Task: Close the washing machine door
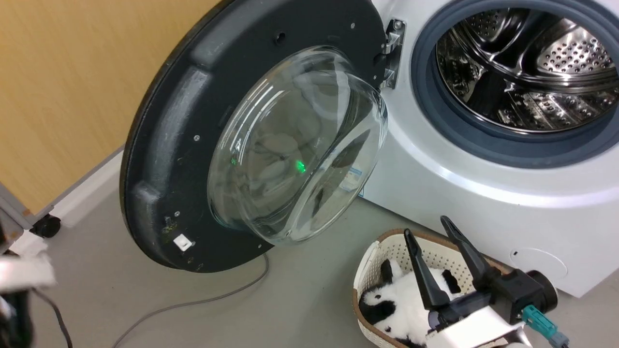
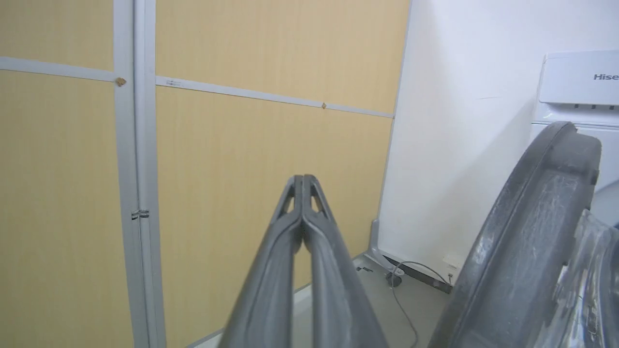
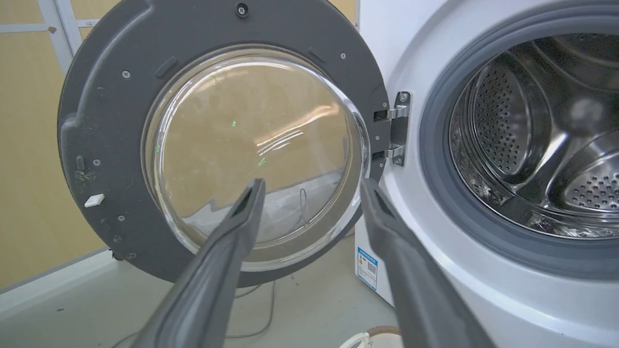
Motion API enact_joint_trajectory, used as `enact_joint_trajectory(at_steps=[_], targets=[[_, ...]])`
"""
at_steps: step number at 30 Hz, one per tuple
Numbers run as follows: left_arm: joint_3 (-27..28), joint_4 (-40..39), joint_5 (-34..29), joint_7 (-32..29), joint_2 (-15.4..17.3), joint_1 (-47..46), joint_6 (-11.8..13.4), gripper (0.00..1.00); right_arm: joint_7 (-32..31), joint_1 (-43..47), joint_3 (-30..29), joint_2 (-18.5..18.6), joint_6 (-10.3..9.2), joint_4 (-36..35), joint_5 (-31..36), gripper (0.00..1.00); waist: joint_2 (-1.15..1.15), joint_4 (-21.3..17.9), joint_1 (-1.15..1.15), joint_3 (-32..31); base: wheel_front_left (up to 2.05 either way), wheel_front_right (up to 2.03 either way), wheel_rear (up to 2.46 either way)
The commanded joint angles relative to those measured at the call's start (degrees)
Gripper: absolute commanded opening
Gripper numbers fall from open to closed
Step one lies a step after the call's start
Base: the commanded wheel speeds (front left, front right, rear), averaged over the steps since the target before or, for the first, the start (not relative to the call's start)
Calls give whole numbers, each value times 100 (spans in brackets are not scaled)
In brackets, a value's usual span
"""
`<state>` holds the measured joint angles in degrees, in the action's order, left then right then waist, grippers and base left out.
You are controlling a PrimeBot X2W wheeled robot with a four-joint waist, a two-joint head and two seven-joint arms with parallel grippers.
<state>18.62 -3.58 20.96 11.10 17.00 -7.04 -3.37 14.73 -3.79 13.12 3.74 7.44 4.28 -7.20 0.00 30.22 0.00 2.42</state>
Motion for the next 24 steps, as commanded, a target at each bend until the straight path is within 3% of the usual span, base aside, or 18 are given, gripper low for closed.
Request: enact_joint_trajectory(at_steps=[1, 2, 3, 11, 14, 19, 24], targets=[[35, 127, 116, -86, 64, -181, -57, 0, 27, 65, -24, 31, 5, -41, 51, 100, 0, -6, 0, 14, 0, 0, 0], [158, 555, 592, -344, 187, -618, -148, 0, 27, 126, -99, 31, 5, -81, 95, 100, 0, -16, 0, 34, 0, 0, 0], [158, 555, 592, -344, 187, -618, -148, 0, 27, 126, -99, 31, 5, -81, 95, 100, 0, -16, 0, 34, 0, 0, 0], [491, 2410, 2476, -1788, 418, -1843, -322, 0, 27, 203, -173, 1, 5, -237, 216, 100, 0, -168, 0, 201, 0, 0, 0], [651, 2941, 3207, -2482, 351, -2177, -322, 0, 27, 205, -193, -9, 5, -274, 163, 100, 0, -230, 0, 256, 0, 0, 0], [644, 3521, 4013, -3790, 240, -2429, -169, 0, 27, 187, -228, 10, 5, -274, 197, 100, 0, -314, 0, 327, 0, 0, 0], [553, 3583, 4512, -4693, 149, -2374, -239, 0, 27, 159, -267, 3, 5, -267, 203, 100, 0, -365, 0, 333, 0, 0, 0]])
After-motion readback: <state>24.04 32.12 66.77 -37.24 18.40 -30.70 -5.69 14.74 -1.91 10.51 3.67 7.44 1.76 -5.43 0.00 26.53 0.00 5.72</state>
